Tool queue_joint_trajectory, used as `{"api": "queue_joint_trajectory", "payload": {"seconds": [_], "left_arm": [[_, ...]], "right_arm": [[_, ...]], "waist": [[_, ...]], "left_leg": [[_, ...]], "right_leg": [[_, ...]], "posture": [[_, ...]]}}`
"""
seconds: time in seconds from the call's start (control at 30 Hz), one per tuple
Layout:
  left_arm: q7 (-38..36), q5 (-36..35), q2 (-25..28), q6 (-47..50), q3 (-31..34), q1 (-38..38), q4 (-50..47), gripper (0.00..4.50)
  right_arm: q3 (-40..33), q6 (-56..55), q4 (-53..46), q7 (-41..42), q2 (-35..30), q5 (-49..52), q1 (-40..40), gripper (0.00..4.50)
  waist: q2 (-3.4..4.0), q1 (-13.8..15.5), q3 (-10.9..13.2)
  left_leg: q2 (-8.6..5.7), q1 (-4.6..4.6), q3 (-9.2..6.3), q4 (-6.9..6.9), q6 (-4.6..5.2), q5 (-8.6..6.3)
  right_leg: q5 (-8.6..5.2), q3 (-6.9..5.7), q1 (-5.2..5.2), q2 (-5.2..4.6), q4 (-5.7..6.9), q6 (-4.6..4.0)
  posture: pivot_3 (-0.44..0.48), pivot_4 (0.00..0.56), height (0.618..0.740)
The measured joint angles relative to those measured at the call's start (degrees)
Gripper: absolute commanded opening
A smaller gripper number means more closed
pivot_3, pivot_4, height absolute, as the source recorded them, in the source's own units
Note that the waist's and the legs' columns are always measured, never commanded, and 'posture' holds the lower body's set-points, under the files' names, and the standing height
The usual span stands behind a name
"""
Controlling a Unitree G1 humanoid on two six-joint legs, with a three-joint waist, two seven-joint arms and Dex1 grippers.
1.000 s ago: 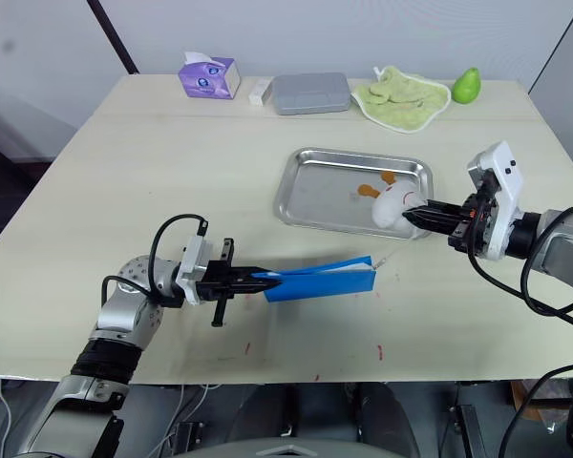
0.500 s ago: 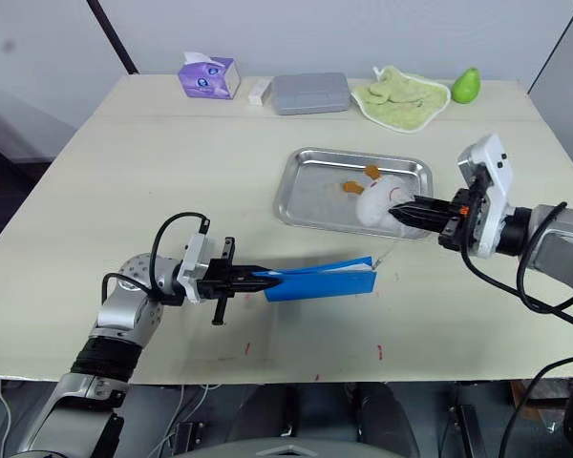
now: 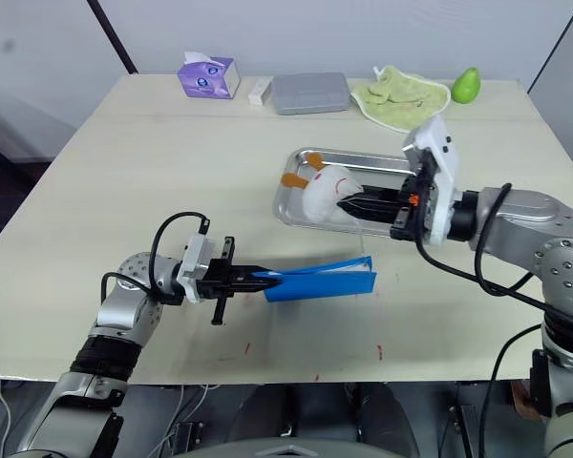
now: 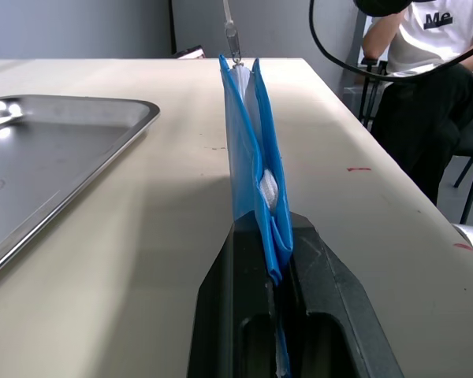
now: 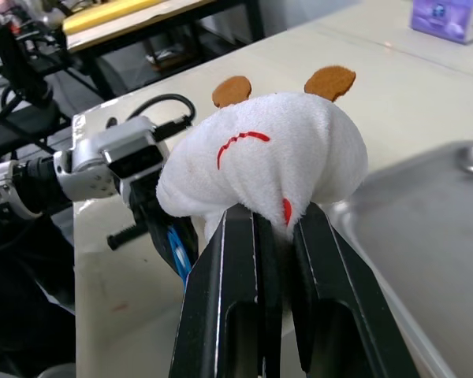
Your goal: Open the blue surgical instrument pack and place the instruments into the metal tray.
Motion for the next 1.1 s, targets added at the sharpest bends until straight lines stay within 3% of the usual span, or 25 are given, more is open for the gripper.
{"api": "queue_joint_trajectory", "payload": {"seconds": [0.6,1.1], "left_arm": [[0.24,0.90,-0.05,-0.28,-0.15,-0.59,0.36,0.00],[2.45,2.05,-0.34,1.27,-0.29,-0.47,-1.29,0.00]], "right_arm": [[12.62,-1.34,4.09,-5.50,17.14,-7.96,-3.97,0.02],[15.92,-2.70,8.59,-5.47,25.78,-13.23,-4.74,0.02]], "waist": [[0.03,-0.07,-0.01],[0.03,0.03,-0.02]], "left_leg": [[0.00,-0.01,-0.01,0.00,0.00,0.00],[-0.04,-0.03,0.00,0.00,0.00,0.00]], "right_leg": [[0.00,-0.05,0.00,-0.02,0.01,0.00],[0.00,-0.09,0.00,-0.08,0.00,0.00]], "posture": [[0.000,0.150,0.740],[0.000,0.150,0.740]]}}
